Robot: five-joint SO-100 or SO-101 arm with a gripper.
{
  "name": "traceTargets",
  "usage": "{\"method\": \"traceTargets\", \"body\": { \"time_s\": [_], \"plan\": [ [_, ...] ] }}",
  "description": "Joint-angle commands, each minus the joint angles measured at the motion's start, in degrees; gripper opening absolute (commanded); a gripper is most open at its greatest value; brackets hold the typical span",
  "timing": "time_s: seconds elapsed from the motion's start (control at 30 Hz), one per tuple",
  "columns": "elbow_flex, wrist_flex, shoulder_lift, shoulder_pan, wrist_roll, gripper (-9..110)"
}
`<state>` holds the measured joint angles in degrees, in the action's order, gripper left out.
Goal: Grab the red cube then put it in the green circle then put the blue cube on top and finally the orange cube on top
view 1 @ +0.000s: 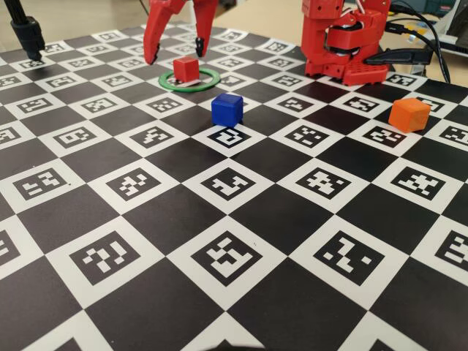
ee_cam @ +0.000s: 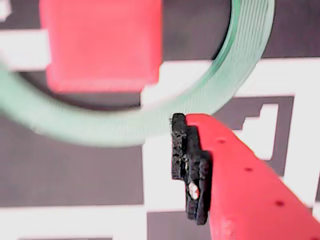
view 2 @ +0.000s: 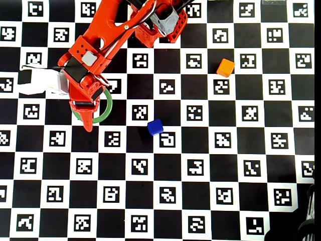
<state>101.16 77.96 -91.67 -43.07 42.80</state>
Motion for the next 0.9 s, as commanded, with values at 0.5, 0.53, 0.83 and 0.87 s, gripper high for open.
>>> {"method": "traceTargets", "body": {
  "time_s": [0.5,0.53,0.83,0.87],
  "plan": [
    [-22.94,21.53,-7.73,7.03,-13.36,51],
    [-23.03,21.88,-7.82,7.65,-14.06,51],
    [-23.12,25.05,-8.88,16.52,-25.14,51],
    [-23.03,25.14,-9.14,17.75,-26.37,51]
  ]
}}
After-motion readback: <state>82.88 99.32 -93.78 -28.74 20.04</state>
